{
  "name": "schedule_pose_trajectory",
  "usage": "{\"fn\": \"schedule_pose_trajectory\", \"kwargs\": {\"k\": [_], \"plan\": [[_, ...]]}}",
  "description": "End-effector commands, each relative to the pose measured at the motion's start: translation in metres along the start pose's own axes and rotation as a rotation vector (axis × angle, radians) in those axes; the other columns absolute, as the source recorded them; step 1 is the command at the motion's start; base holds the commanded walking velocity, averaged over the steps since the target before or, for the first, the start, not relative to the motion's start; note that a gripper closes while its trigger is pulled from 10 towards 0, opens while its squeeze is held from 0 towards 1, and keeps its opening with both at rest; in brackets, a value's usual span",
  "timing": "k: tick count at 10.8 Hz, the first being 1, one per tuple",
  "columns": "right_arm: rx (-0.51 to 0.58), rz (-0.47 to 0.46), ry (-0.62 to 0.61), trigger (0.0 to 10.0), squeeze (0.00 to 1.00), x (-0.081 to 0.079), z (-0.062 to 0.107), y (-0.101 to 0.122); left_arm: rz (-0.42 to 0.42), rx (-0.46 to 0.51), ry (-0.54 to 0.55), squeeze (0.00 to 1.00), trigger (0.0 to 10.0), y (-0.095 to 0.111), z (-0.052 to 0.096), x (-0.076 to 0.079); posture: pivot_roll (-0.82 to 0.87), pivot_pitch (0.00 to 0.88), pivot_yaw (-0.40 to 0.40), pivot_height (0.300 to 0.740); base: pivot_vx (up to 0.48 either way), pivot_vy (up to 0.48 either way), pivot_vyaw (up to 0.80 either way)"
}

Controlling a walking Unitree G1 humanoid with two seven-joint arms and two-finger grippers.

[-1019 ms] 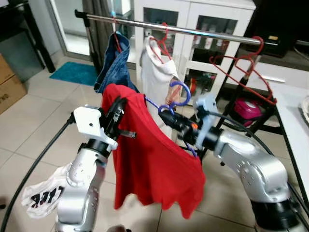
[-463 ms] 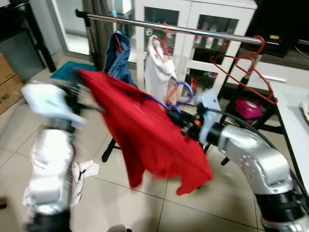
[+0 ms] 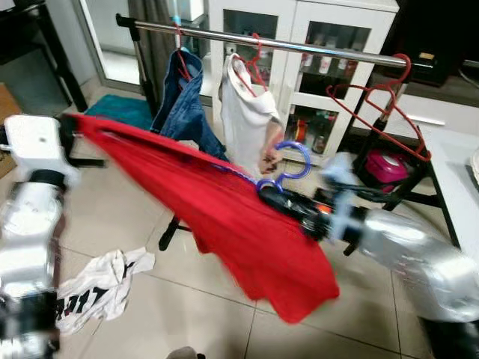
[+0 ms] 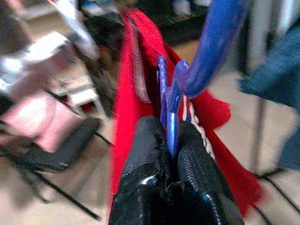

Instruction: Hang hanger

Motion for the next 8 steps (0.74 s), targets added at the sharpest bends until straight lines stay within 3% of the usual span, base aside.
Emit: {"fn": "schedule_pose_trajectory", "kwargs": {"k": [1, 2, 3, 4, 5, 6, 7, 8], "plan": [[0.034, -0.035, 0.026, 0.0, 0.0, -0.002, 0.014, 0.006, -0.017, -0.01, 0.101, 0.0, 0.0, -0.002, -0.003, -0.024, -0.06, 0.0, 0.025, 0.74, 0.0, 0.0, 0.0], [0.055, -0.071, 0.098, 0.0, 0.0, -0.012, 0.013, 0.009, -0.001, -0.02, 0.051, 0.0, 0.0, -0.006, -0.008, -0.012, -0.06, 0.0, 0.028, 0.74, 0.0, 0.0, 0.0], [-0.028, -0.017, 0.035, 0.0, 0.0, -0.007, 0.008, 0.0, 0.026, 0.011, -0.072, 0.0, 0.0, 0.003, -0.012, 0.012, -0.06, 0.0, 0.03, 0.74, 0.0, 0.0, 0.0], [-0.068, 0.02, -0.111, 0.0, 0.0, 0.011, 0.004, -0.003, 0.016, 0.055, -0.144, 0.0, 0.0, 0.012, -0.014, 0.026, -0.06, 0.0, 0.033, 0.74, 0.0, 0.0, 0.0], [-0.123, 0.097, -0.05, 0.0, 0.0, 0.003, 0.001, -0.006, 0.052, 0.092, -0.196, 0.0, 0.0, 0.025, -0.02, 0.04, -0.06, 0.0, 0.033, 0.74, 0.0, 0.0, 0.0], [-0.285, 0.258, -0.089, 0.0, 0.0, 0.009, 0.003, -0.021, 0.084, 0.113, -0.215, 0.0, 0.0, 0.034, -0.024, 0.043, -0.06, 0.0, 0.035, 0.74, 0.0, 0.0, 0.0], [-0.277, 0.298, -0.099, 0.0, 0.0, 0.011, 0.001, -0.022, 0.102, 0.125, -0.257, 0.0, 0.0, 0.044, -0.029, 0.049, -0.06, 0.0, 0.034, 0.74, 0.0, 0.0, 0.0], [-0.175, 0.259, -0.08, 0.0, 0.0, 0.006, -0.001, -0.009, 0.074, 0.095, -0.223, 0.0, 0.0, 0.039, -0.033, 0.042, -0.06, 0.0, 0.035, 0.74, 0.0, 0.0, 0.0]]}}
Point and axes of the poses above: a point about 5 cm out from each wrist's last joint towards the gripper, its own z axis pointing back from the gripper into the wrist, its own y axis along the axis of the wrist's last joint, x = y × z, the point moved 3 cm from there along -z, pointing out of the wrist towards the gripper, and after that the axes turned 1 degree about -z, right-handed, at the moved point
